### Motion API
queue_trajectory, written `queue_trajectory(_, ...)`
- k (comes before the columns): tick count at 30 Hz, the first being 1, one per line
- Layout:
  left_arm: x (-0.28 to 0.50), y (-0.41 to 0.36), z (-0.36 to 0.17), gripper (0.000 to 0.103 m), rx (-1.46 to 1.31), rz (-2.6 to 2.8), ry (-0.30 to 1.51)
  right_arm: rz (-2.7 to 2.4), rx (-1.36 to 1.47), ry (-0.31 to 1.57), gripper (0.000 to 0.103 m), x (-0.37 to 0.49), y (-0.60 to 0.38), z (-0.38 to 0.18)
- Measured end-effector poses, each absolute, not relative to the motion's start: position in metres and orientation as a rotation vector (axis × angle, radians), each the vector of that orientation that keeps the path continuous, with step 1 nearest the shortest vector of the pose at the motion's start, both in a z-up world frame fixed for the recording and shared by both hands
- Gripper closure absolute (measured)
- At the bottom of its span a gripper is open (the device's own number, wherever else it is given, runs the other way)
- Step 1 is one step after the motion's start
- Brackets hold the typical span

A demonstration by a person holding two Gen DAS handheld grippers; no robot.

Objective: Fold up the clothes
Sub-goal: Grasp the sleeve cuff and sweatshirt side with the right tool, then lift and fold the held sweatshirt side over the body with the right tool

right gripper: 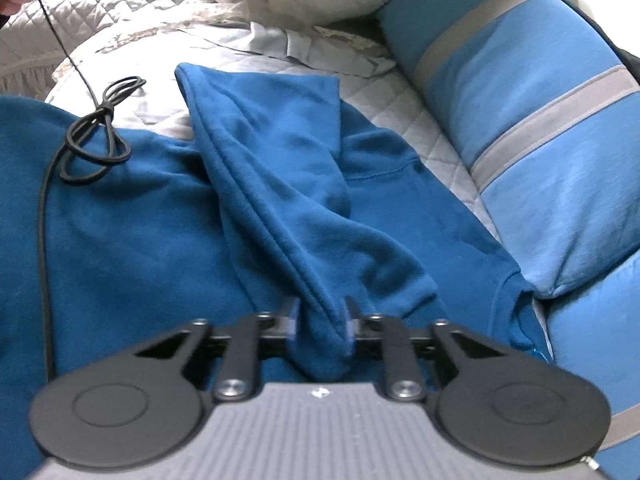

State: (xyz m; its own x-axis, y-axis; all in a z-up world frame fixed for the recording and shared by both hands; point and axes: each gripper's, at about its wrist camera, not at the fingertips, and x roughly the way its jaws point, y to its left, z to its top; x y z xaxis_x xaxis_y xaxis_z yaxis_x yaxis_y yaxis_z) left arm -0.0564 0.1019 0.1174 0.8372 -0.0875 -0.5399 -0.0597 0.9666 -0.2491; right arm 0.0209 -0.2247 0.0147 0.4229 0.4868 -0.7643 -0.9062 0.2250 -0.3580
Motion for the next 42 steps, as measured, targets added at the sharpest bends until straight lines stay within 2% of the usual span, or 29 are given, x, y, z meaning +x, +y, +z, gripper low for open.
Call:
queue_trajectory(3,-0.056,0.101,0.116,0.027,-0.262,-0.018,0.585,1.022,-0.901,0.577,0.097,0.013,-0.229,0.018)
queue_trajectory(13,-0.051,0.092,0.111,0.027,-0.274,-0.033,0.597,1.056,-0.951,0.550,0.096,-0.033,-0.244,0.019)
queue_trajectory(14,-0.051,0.091,0.112,0.027,-0.269,-0.036,0.599,1.040,-0.953,0.537,0.081,-0.034,-0.244,0.018)
queue_trajectory(15,-0.051,0.089,0.113,0.027,-0.265,-0.040,0.599,1.024,-0.956,0.525,0.069,-0.036,-0.244,0.017)
queue_trajectory(17,-0.052,0.087,0.114,0.027,-0.258,-0.049,0.598,1.011,-0.962,0.514,0.061,-0.034,-0.244,0.017)
queue_trajectory(21,-0.053,0.086,0.114,0.027,-0.249,-0.050,0.602,0.994,-0.987,0.494,0.054,-0.030,-0.243,0.017)
queue_trajectory(25,-0.053,0.087,0.110,0.027,-0.256,-0.053,0.613,1.012,-1.016,0.489,0.053,-0.027,-0.241,0.014)
queue_trajectory(29,-0.052,0.087,0.105,0.027,-0.252,-0.059,0.628,1.018,-1.056,0.479,0.057,-0.025,-0.238,0.008)
queue_trajectory(30,-0.052,0.087,0.104,0.027,-0.248,-0.060,0.633,1.019,-1.059,0.482,0.082,-0.025,-0.237,0.009)
queue_trajectory(31,-0.052,0.086,0.103,0.027,-0.240,-0.062,0.638,1.012,-1.065,0.479,0.091,-0.024,-0.235,0.009)
queue_trajectory(32,-0.051,0.085,0.101,0.027,-0.231,-0.064,0.644,1.005,-1.070,0.470,0.094,-0.024,-0.234,0.011)
queue_trajectory(42,-0.035,0.054,0.086,0.027,-0.029,-0.112,0.677,0.800,-1.114,0.283,0.097,-0.011,-0.215,0.054)
